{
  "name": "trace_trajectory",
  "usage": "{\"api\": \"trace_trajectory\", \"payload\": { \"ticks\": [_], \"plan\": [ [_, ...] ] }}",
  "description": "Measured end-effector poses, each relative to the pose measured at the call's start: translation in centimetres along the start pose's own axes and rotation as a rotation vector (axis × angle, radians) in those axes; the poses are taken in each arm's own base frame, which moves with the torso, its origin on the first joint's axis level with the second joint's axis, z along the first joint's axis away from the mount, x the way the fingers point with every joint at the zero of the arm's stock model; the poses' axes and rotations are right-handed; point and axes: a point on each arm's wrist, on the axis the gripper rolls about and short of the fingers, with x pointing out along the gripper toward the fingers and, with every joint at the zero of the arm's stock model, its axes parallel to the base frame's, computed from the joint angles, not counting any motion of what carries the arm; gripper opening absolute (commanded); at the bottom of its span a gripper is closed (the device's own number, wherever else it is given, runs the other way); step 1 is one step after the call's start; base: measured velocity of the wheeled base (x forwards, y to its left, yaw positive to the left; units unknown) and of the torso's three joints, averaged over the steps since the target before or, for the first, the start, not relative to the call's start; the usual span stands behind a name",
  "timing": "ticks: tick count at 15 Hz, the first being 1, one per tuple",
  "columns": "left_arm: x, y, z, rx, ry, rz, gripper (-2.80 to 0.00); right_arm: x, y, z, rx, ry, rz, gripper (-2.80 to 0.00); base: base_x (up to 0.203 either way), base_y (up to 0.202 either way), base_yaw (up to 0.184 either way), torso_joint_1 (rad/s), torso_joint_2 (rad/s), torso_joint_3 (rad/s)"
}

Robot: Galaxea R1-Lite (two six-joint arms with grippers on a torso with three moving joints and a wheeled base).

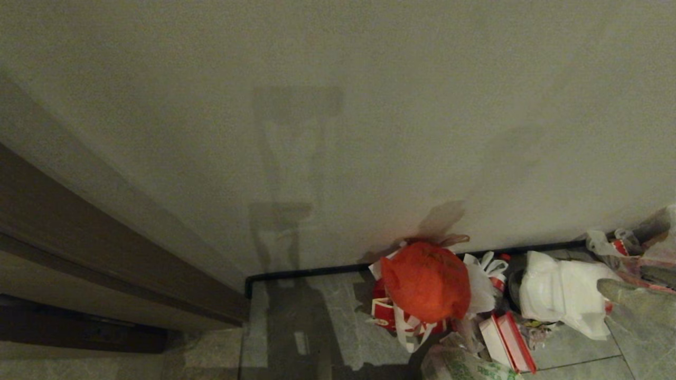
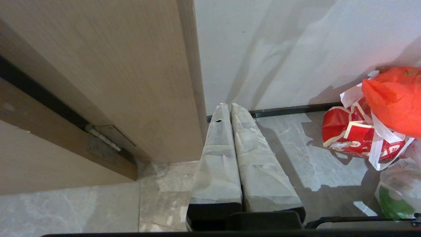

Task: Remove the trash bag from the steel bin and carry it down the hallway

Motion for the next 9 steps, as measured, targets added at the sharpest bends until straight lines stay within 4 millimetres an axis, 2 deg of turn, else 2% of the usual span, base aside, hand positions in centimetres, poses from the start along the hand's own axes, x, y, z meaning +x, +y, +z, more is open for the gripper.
{"api": "trace_trajectory", "payload": {
  "ticks": [5, 7, 9],
  "plan": [
    [0.0, 0.0, 0.0, 0.000, 0.000, 0.001, -2.80, -2.4, -0.8, -2.7, 0.016, -0.052, -0.108, -2.80, 0.000, 0.000, 0.000, 0.000, 0.00, 0.000],
    [0.0, 0.0, 0.0, 0.000, 0.000, 0.001, -2.80, -3.2, -1.1, -4.8, 0.029, -0.054, -0.168, -2.80, 0.000, 0.000, 0.000, 0.000, 0.00, 0.000],
    [0.0, 0.0, 0.0, 0.000, 0.000, 0.000, -2.80, -3.9, -1.1, -7.7, 0.015, -0.046, -0.216, -2.80, 0.000, 0.000, 0.000, 0.000, 0.00, 0.000]
  ]
}}
